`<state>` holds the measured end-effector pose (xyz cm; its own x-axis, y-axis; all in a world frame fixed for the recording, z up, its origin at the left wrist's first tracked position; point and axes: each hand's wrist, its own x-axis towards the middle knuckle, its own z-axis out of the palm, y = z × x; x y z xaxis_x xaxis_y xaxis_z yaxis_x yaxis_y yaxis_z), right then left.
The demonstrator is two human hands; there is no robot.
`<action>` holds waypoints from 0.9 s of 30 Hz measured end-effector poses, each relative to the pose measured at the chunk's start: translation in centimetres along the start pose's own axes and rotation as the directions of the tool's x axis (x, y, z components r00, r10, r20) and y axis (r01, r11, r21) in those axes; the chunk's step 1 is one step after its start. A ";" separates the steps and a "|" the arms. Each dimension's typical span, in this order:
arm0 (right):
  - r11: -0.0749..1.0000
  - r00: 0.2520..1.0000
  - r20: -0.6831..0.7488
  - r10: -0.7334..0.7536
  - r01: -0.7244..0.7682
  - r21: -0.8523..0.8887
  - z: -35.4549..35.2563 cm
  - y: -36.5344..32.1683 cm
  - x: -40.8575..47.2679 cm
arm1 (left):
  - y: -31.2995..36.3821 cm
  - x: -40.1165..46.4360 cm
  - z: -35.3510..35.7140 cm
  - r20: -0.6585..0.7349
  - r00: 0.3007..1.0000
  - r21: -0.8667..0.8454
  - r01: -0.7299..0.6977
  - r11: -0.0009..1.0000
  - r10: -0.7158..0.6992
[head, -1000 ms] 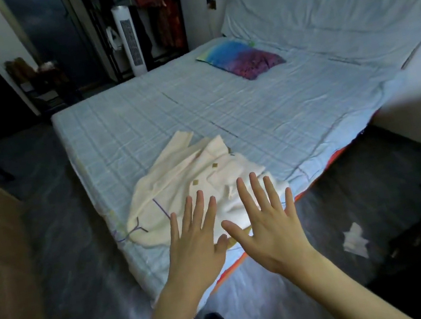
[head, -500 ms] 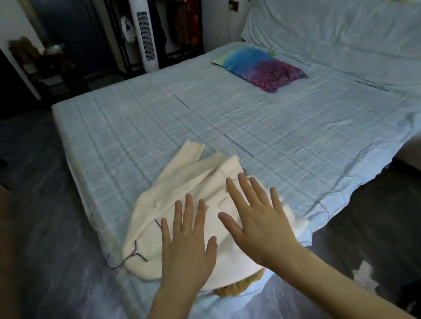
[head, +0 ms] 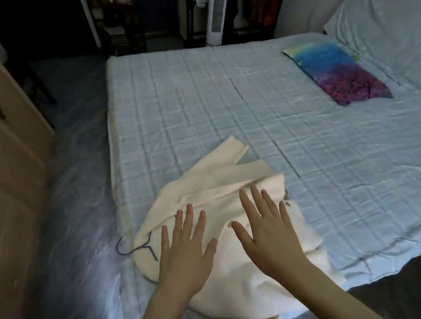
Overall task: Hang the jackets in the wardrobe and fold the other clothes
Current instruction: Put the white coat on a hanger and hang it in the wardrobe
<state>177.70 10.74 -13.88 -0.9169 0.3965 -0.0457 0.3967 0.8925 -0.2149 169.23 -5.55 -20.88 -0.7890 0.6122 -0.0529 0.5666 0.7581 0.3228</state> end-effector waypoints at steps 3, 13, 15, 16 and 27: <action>0.994 0.994 0.030 -0.108 0.107 0.021 0.3 0.4 2.3 | -0.1 0.7 0.7 0.017 0.989 -0.062 0.148 0.987 -0.147; 0.891 0.890 0.057 -0.453 0.450 0.057 1.7 2.8 10.5 | 1.5 0.6 3.2 0.127 0.872 -0.021 0.479 0.878 -0.472; 0.869 0.865 0.084 -0.495 0.490 0.072 2.6 2.8 11.2 | 1.0 0.0 4.0 0.079 0.852 -0.005 0.519 0.855 -0.517; 0.855 0.849 0.096 -0.519 0.513 0.081 3.1 2.8 11.5 | 0.8 -0.3 4.4 0.064 0.839 -0.003 0.541 0.841 -0.540; 0.741 0.731 0.141 -0.668 0.635 0.218 11.9 5.5 11.4 | -0.7 -2.9 11.2 0.190 0.685 -0.049 0.722 0.690 -0.703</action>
<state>168.88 17.57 -27.17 -0.9413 -0.3365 -0.0270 -0.2982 0.8663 -0.4007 173.78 -5.41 -31.51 -0.8940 -0.0712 -0.4424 -0.1904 0.9541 0.2311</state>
